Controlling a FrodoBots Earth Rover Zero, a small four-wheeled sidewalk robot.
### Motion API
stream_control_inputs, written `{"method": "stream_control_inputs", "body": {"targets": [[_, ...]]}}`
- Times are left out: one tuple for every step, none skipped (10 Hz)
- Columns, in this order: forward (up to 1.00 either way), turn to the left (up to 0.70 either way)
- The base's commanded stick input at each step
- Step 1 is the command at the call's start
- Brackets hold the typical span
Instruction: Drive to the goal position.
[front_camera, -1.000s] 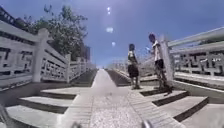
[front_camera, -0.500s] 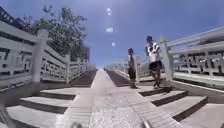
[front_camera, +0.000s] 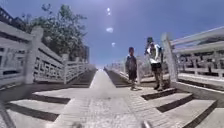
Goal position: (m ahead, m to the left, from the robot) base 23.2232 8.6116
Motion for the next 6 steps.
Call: {"method": "stream_control_inputs", "body": {"targets": [[0.45,0.0],[0.45,0.0],[0.45,0.06],[0.45,0.19],[0.45,0.27],[0.45,0.27]]}}
